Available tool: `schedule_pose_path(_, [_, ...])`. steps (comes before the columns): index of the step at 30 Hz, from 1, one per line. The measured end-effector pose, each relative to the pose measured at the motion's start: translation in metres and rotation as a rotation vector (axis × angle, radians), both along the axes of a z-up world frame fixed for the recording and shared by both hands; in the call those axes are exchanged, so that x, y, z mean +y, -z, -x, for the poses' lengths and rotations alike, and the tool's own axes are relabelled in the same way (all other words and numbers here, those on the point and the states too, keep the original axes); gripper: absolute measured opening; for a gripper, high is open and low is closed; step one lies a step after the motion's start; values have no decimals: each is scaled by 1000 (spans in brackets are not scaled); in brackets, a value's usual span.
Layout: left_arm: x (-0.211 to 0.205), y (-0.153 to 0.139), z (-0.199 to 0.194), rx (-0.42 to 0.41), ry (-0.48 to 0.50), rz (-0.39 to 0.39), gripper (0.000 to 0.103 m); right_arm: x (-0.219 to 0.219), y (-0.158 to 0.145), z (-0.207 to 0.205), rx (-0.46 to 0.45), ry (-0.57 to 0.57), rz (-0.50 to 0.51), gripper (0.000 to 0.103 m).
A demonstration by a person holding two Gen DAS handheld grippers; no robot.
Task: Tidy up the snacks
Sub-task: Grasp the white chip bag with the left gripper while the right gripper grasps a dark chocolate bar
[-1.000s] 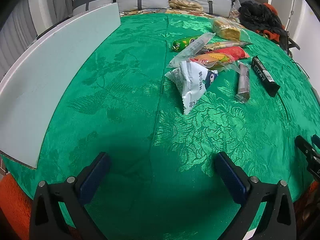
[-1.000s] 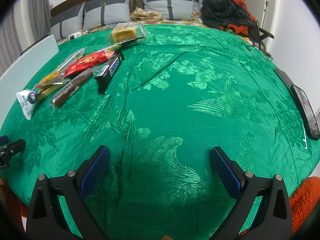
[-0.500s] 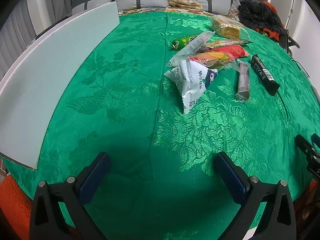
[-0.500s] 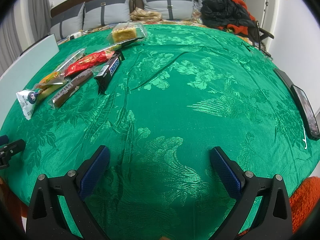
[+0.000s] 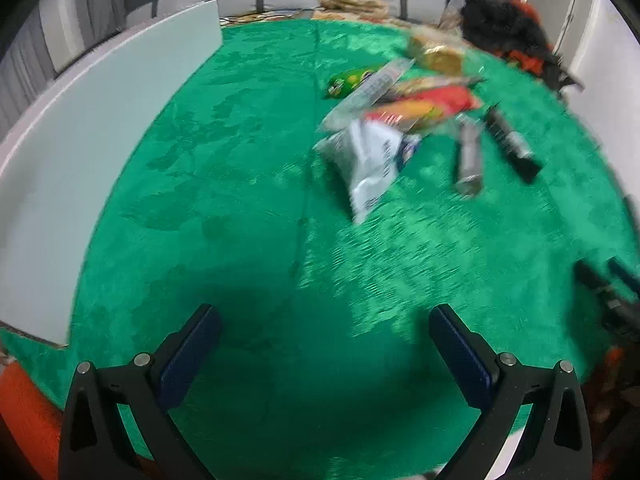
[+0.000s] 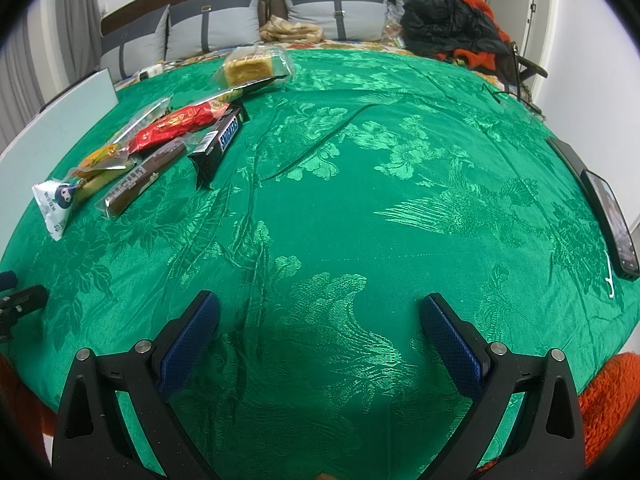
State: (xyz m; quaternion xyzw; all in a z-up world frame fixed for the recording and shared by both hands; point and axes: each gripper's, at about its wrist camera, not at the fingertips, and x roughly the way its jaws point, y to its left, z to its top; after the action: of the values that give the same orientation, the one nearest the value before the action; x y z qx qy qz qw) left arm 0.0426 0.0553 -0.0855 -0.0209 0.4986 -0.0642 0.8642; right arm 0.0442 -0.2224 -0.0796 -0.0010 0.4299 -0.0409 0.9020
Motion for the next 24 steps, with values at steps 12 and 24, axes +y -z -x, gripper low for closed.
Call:
schedule_pose_path(12, [-25, -19, -76, -17, 107, 28, 36, -1, 0, 1, 0, -3, 0, 102])
schedule_pose_path(24, [22, -21, -15, -53, 95, 41, 34, 0, 0, -1, 4, -5, -4, 102])
